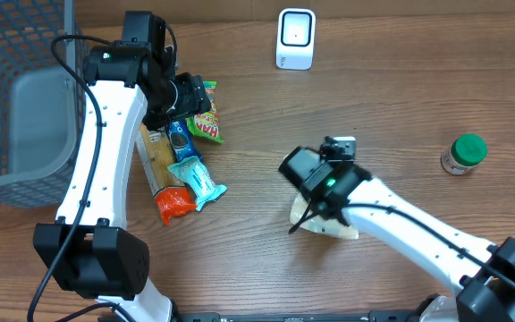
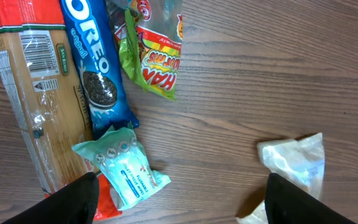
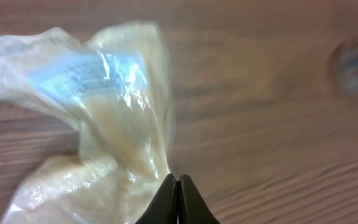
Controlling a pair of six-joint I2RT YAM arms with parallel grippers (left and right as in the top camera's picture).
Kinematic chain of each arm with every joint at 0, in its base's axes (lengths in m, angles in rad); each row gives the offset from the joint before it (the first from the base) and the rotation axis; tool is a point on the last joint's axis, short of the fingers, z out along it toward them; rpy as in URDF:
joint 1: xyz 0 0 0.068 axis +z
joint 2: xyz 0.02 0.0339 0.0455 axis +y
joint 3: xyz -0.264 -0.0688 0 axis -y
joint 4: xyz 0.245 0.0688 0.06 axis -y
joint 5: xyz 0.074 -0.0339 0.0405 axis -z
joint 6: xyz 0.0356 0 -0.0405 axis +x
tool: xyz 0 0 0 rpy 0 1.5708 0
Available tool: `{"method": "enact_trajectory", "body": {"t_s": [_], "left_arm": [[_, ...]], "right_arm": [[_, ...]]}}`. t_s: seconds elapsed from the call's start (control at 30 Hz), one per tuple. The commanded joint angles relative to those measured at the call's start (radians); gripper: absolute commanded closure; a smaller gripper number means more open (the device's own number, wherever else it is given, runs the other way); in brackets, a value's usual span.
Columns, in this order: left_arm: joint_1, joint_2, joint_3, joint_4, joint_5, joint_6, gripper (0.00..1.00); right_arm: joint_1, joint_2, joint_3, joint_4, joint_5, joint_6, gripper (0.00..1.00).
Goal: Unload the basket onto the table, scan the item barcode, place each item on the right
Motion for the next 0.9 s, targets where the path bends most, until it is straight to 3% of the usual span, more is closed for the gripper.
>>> {"method": "enact_trajectory", "body": {"t_s": [0.0,0.1,0.17,0.3,0.4,0.5,0.67,0.87], "left_arm": [[0.005,0.011,-0.006,0.002,-0.010,0.000,0.23],[0.004,0.011,-0.007,-0.003,-0.008,0.000,0.23],[-0.002,0.011,-0.018,-0.008,0.015,0.001,0.27],[-0.024,0.011,-0.079,0.005,0.121,0.051,0.35],[-0.051,0.011,-0.144,0.032,0.144,0.054,0.35],[-0.088,0.011,-0.201,0.066,0.187,0.075,0.34],[-0.170,0.011,-0.264,0.151,0.247,0.082,0.27],[-0.256,0.053,-0.321,0.273,0.303,0.077,0.20]], "right_arm": [[0.067,0.000,0.021,0.002,0.348,-0.069,0.96],[0.121,0.000,0.021,0.003,0.531,-0.112,0.96],[0.132,0.000,0.021,-0.015,0.536,-0.106,0.96],[0.060,-0.003,0.031,-0.029,0.202,0.035,0.96],[-0.063,-0.019,0.045,-0.040,-0.007,0.116,0.96],[-0.187,-0.051,0.074,-0.038,-0.226,0.010,0.89],[-0.406,-0.093,0.087,0.012,-0.680,-0.255,0.59],[-0.585,-0.092,0.086,-0.002,-0.971,-0.406,0.55]]}}
